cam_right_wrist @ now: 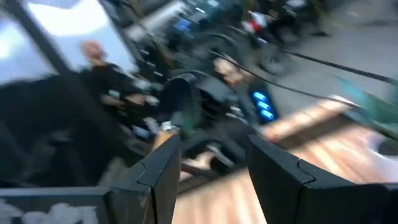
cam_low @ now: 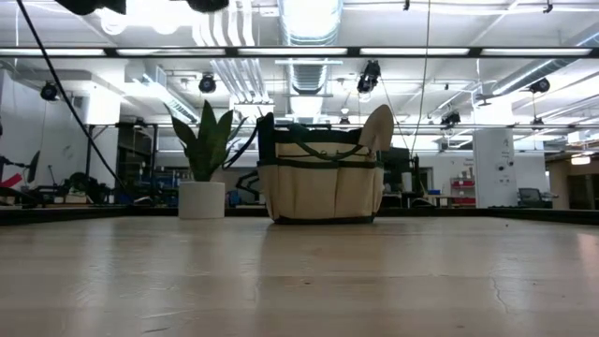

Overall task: Pick & Place Garden tools in Gardening bag
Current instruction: Put the brown trowel into the white bag

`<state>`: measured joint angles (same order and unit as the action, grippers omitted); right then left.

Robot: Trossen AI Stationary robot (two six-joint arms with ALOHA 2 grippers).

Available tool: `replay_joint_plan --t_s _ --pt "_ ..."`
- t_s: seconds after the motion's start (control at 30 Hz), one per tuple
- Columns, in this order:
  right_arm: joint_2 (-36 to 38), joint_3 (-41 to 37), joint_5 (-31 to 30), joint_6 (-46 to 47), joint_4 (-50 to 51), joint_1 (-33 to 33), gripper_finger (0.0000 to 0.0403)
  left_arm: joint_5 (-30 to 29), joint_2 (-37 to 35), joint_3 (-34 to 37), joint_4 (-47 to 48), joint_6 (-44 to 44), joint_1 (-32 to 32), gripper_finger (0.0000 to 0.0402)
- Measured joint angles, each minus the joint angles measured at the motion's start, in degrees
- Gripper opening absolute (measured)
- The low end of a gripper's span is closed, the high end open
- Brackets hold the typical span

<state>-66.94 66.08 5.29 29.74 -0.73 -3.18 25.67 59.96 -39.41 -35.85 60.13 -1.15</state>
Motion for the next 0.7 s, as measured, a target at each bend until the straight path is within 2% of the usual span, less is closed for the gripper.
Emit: replay_joint_plan --t_s 0.17,0.43,0.7 --pt "-3.5 0.0 1.3 0.9 -10.3 1.1 0.0183 -2.1 0.2 -0.7 -5.5 0.1 -1.4 0.0072" --pt "-9.0 1.8 2.5 3.3 -16.1 1.5 0.0216 -2.7 0.4 -2.0 -6.4 -1.5 -5.1 0.0072" --pt "-17.2 11.7 4.4 -4.4 -17.1 3.8 0.0218 -3.2 0.6 -2.2 -6.7 -1.3 -7.1 0.0072"
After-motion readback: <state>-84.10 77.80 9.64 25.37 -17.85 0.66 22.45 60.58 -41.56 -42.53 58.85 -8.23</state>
